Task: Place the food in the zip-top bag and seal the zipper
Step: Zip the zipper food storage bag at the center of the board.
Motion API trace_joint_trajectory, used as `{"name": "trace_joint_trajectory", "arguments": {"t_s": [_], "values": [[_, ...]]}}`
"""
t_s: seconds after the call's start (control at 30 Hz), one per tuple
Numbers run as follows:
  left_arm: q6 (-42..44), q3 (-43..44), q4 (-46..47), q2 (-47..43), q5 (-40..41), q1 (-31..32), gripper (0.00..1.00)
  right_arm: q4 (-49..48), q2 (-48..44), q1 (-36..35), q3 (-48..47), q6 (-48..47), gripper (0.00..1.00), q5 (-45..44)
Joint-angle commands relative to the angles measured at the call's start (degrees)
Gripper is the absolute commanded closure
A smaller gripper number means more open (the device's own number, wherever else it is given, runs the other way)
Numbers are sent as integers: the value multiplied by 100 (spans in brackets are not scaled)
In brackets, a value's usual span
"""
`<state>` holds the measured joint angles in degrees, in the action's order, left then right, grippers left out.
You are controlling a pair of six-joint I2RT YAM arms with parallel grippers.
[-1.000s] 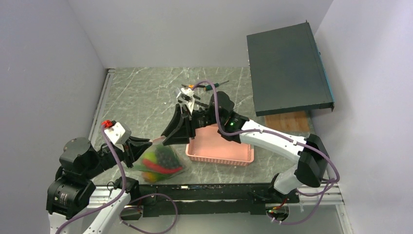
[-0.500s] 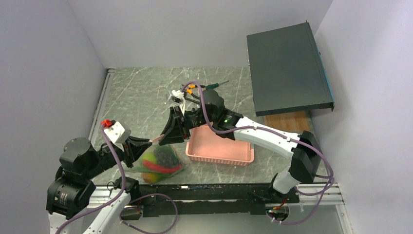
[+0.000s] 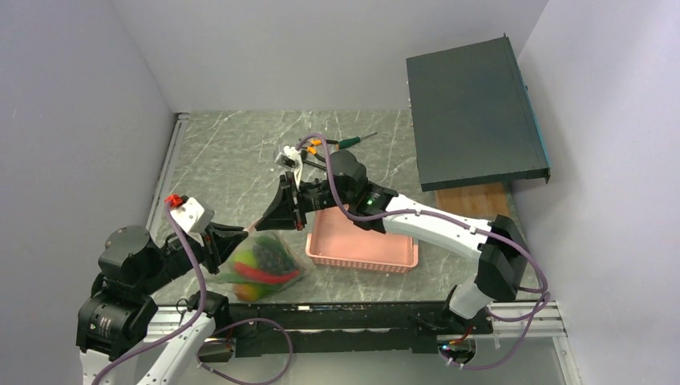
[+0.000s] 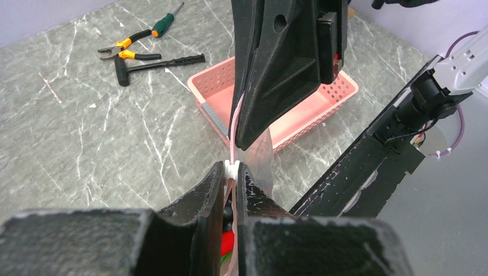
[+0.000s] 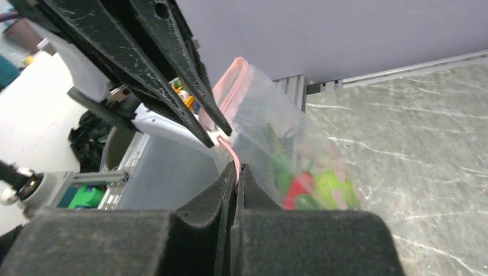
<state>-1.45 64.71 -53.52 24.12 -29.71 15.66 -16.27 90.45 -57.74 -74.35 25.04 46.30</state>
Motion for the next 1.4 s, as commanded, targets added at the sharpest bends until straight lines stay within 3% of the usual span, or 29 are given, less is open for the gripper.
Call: {"name": "trace_joint_trajectory", "arguments": {"t_s": [0.0,0.27,1.37], "values": [[-69,366,-295,71,286,-15,100,-512,-364,71,302,198,100,-1212],[-110,823,-1230,-44,1007,-10,100,-1562,-472,620,995,955,100,-1153],[-258,1393,-2420,-552,1653,-11,100,-1987,-227,1405,1089,1219,100,-946]]}}
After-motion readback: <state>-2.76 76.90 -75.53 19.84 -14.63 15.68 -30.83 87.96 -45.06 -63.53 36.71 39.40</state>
